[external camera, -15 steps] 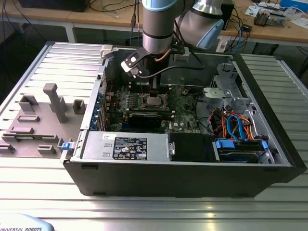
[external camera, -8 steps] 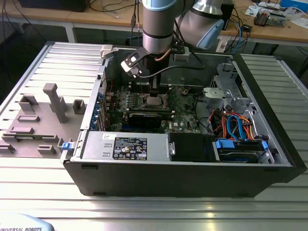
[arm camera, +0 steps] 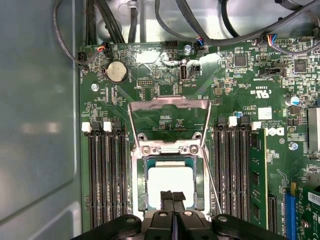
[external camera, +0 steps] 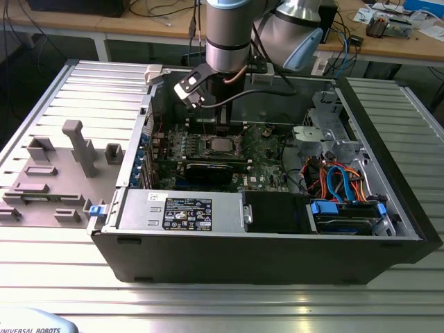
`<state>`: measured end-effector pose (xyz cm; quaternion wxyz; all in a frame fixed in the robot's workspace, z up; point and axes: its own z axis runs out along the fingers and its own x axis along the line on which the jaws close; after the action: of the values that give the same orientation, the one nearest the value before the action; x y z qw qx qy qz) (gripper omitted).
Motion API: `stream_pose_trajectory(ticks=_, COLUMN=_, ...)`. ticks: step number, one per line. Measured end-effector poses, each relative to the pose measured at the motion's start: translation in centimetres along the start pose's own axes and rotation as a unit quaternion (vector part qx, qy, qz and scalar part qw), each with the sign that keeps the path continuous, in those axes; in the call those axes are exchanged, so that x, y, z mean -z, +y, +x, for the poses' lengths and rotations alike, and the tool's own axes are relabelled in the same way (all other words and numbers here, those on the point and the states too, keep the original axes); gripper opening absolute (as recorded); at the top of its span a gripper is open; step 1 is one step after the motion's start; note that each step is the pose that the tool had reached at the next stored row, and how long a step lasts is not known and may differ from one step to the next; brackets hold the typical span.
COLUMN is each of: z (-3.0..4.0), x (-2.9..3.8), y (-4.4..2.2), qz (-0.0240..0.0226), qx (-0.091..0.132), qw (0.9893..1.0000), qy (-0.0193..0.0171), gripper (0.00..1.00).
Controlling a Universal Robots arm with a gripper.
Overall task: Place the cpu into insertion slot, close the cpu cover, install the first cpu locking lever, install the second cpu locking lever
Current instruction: 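Close the cpu cover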
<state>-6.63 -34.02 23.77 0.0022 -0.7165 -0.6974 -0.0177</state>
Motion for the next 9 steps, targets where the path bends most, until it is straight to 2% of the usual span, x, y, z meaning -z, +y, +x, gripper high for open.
stream_pose_trajectory(ticks=9, z=0.01, x=0.27, y=0.0, qz=0.0001, qx=0.0, qw=1.0, qy=-0.0001, gripper=0.11)
